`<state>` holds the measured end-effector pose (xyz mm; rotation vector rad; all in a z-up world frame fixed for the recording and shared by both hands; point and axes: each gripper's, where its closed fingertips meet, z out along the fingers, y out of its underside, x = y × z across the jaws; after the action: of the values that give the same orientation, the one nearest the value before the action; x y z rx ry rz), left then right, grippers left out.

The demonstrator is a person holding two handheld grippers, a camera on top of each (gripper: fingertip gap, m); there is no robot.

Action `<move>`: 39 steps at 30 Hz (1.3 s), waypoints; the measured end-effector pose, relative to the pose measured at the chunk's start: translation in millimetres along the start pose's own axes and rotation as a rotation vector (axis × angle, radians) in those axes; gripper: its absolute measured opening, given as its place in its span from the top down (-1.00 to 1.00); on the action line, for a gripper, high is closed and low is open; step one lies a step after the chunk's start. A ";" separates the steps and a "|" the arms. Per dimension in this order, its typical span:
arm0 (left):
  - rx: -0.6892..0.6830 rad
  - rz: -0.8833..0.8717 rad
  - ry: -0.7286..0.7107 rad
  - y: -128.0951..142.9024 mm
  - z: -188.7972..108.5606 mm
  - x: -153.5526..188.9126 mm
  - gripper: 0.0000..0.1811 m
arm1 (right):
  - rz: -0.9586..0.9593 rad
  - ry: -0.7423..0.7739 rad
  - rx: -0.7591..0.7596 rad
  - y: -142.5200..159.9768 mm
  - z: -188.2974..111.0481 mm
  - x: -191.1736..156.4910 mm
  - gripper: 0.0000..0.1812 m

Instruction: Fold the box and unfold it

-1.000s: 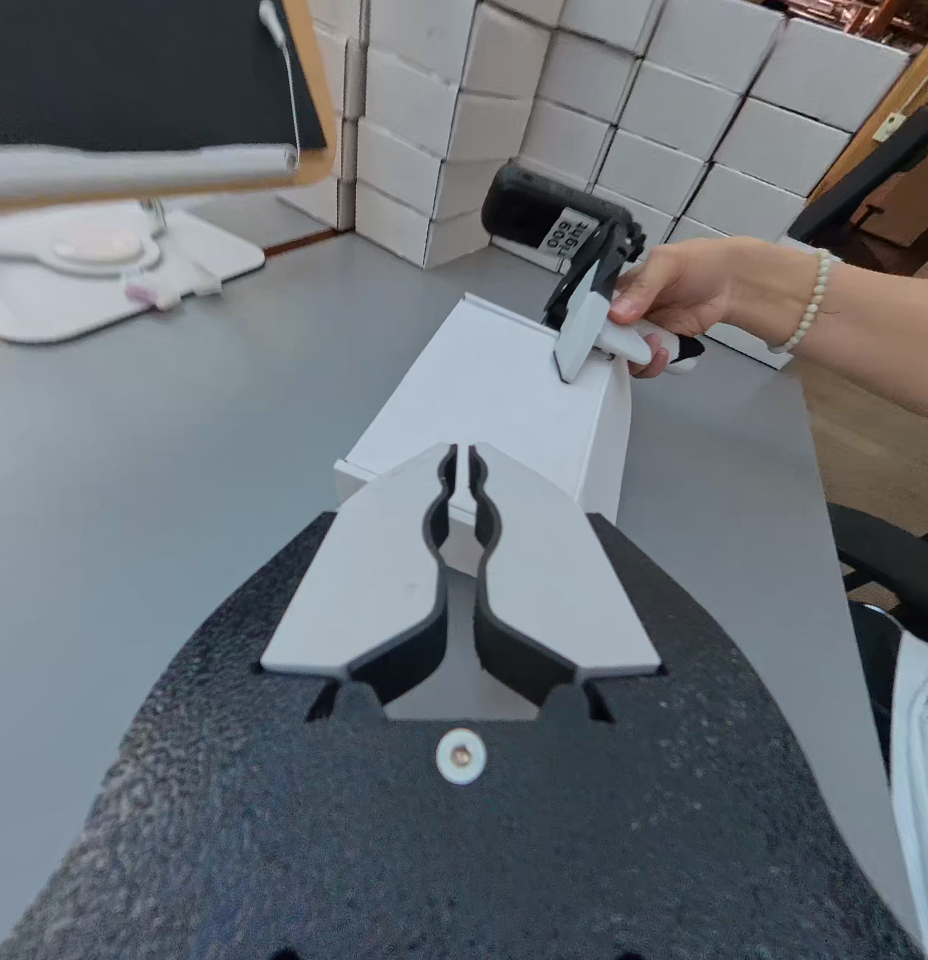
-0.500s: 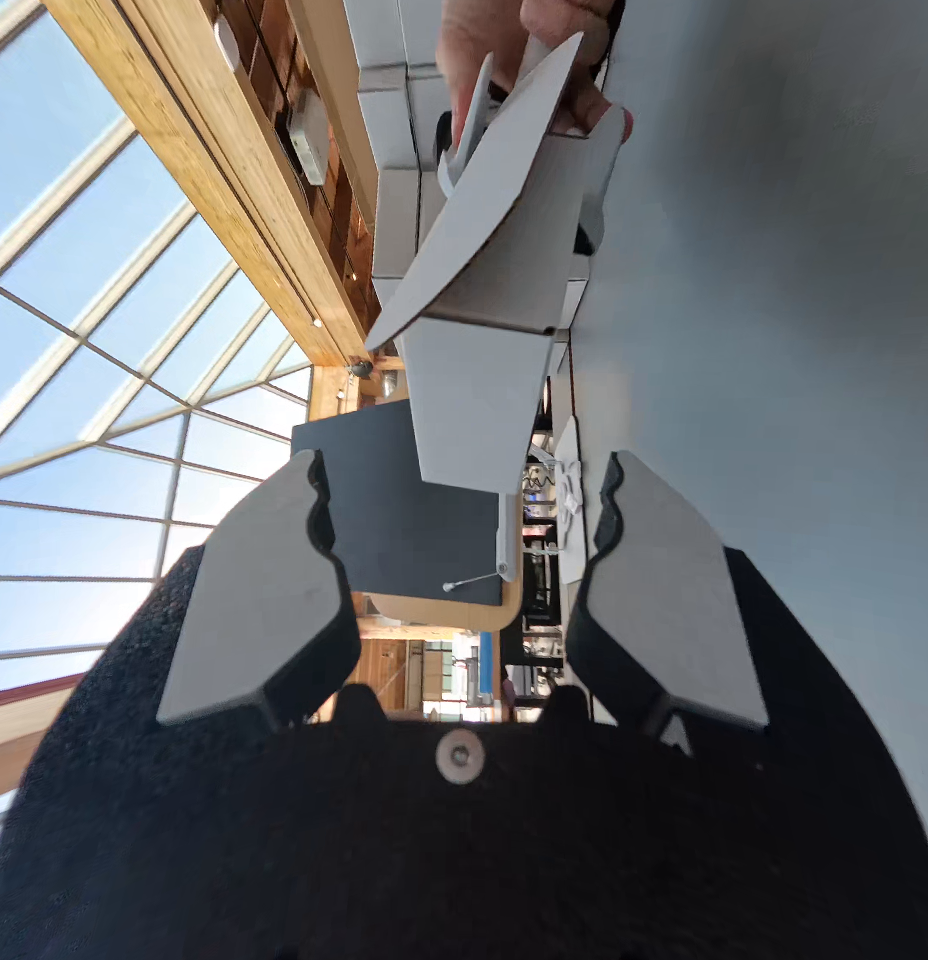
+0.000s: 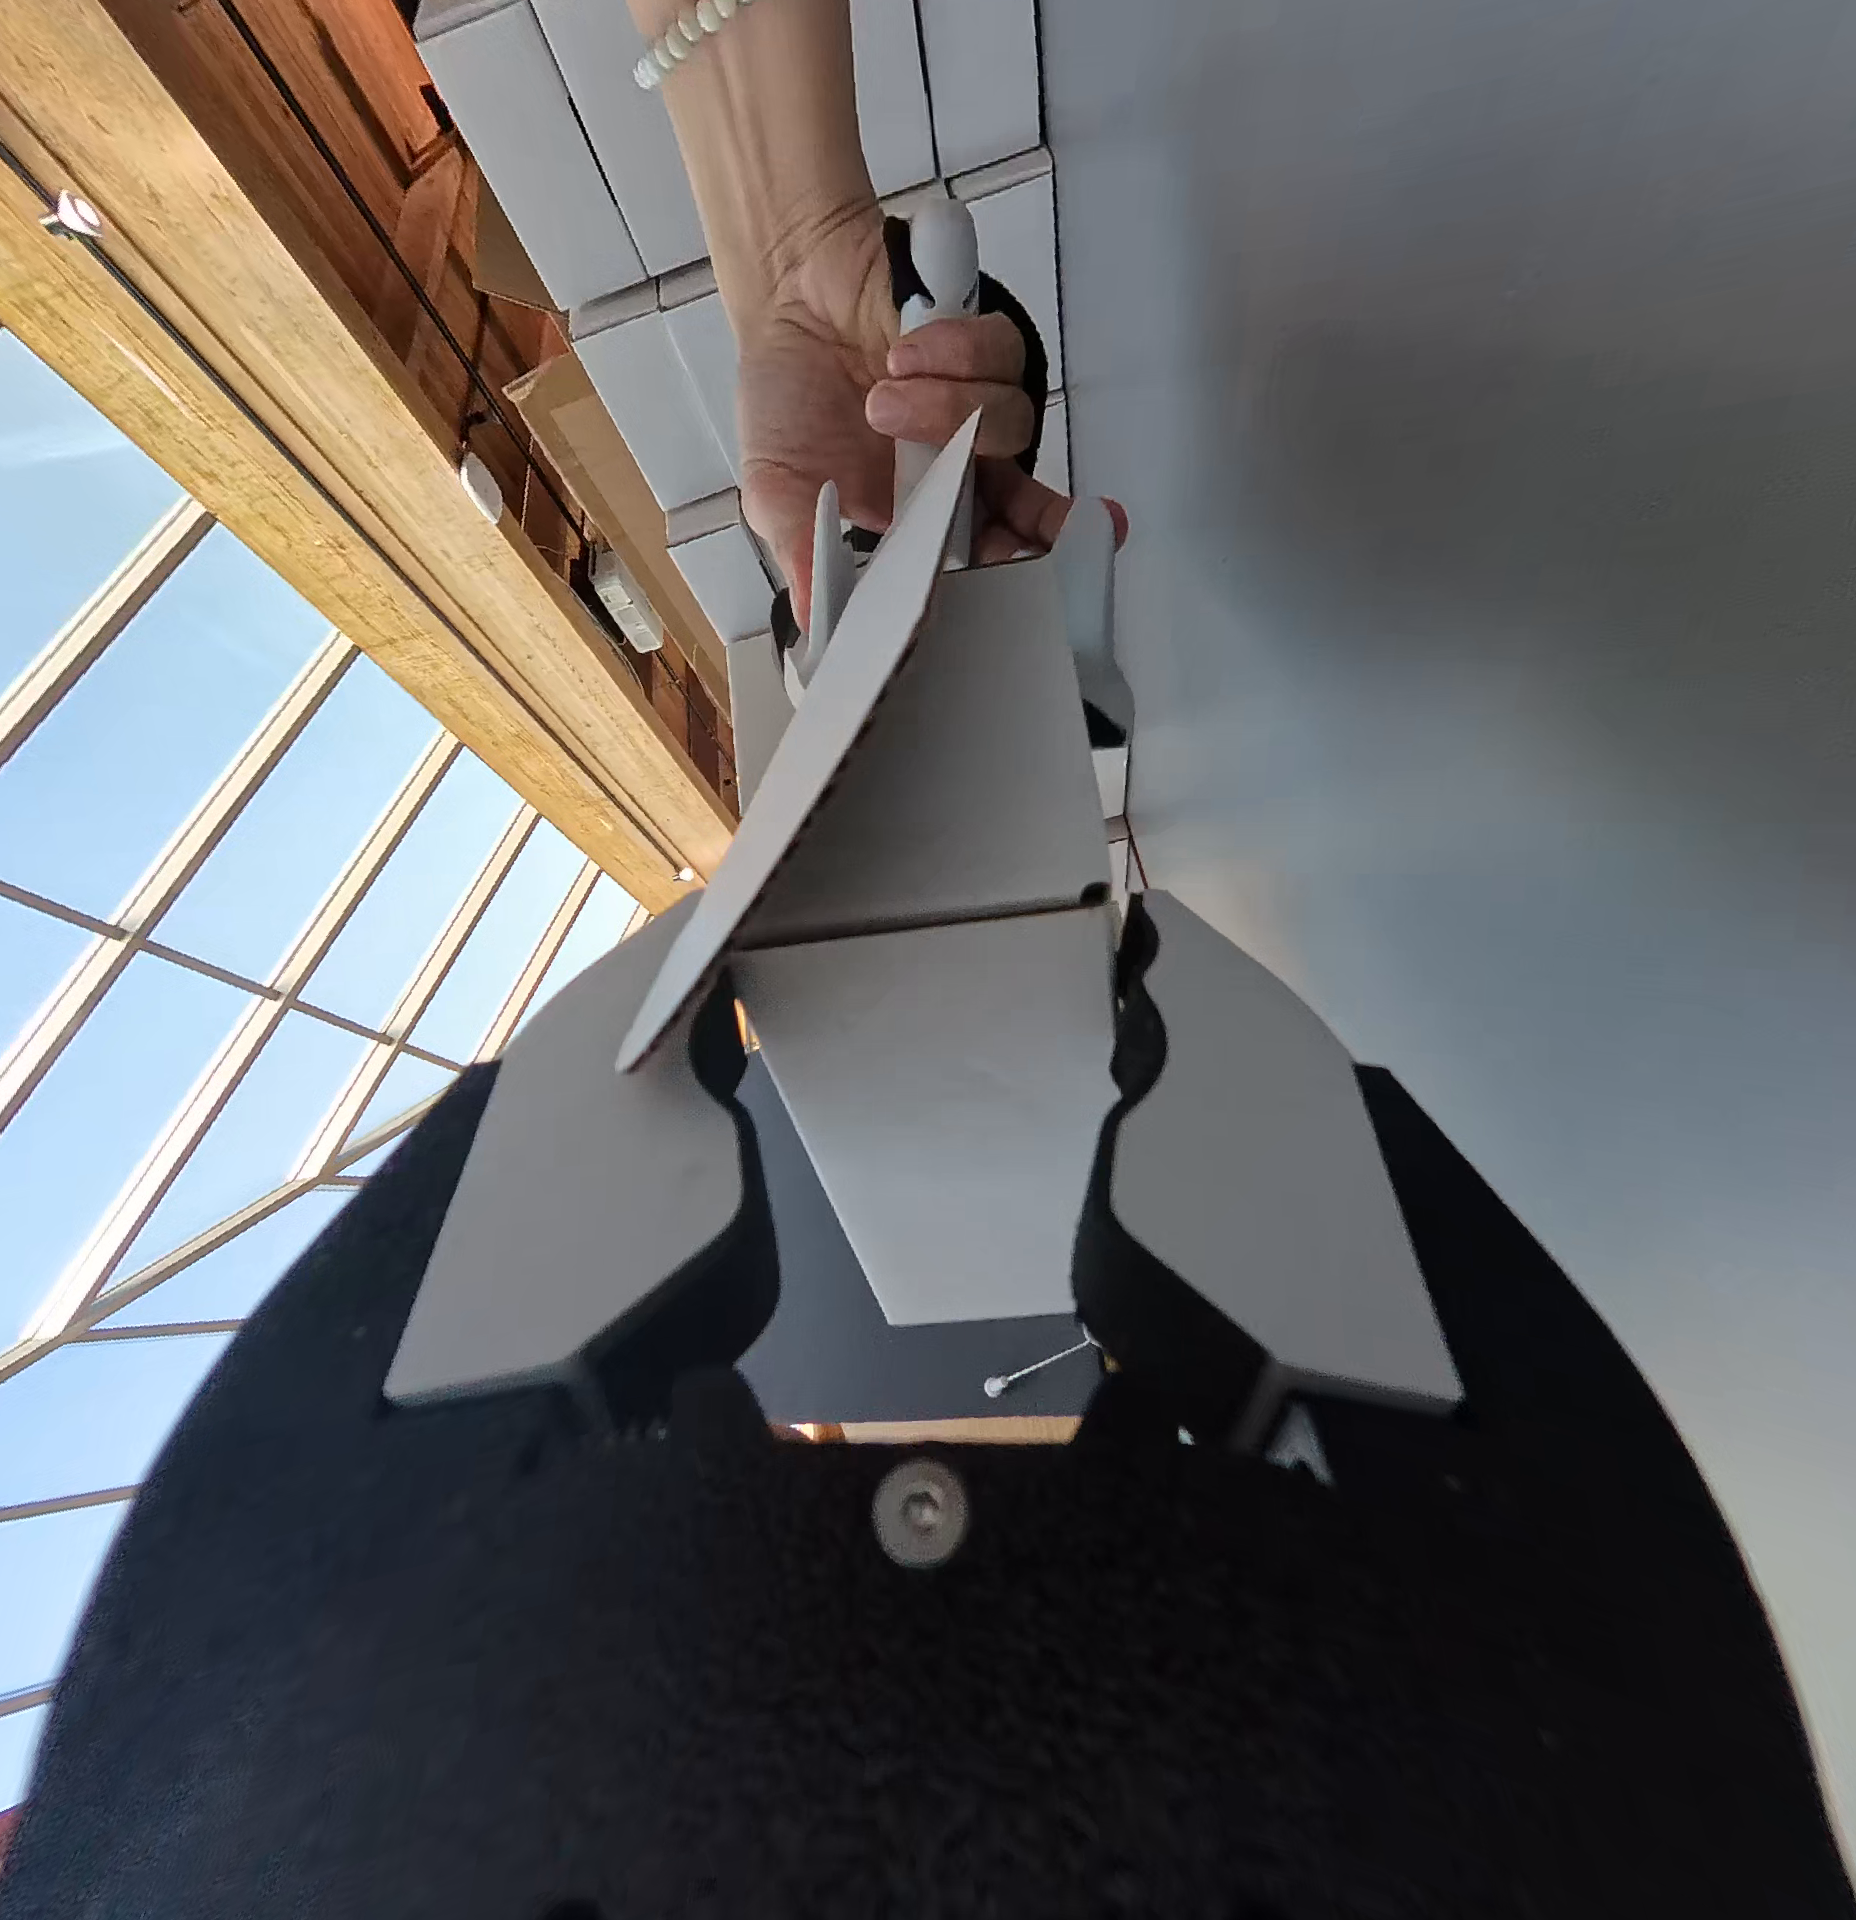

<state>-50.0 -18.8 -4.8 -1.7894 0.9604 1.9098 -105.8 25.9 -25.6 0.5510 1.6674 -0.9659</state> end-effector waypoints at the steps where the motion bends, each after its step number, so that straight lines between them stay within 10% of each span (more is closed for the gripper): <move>1: -0.015 -0.022 0.013 0.1 0.8 0.8 0.25 | -0.009 -0.010 0.021 -2.1 -0.9 -0.8 0.19; 9: -0.078 -0.424 -0.020 19.1 -6.8 -39.4 0.27 | -0.370 -0.057 0.275 -28.9 -68.3 -65.6 -0.33; 21: 0.126 -1.549 0.137 56.7 -5.2 -22.9 0.28 | -0.924 0.492 0.252 -17.8 -81.7 -62.2 -0.06; 39: 0.153 -1.599 0.372 21.4 8.8 45.1 0.28 | -1.426 0.792 0.028 0.5 -64.6 -11.1 0.60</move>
<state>-77.0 -36.6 -43.9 -1.7954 -0.3373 0.4776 -138.6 80.3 -9.5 -0.4740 2.8106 -1.8941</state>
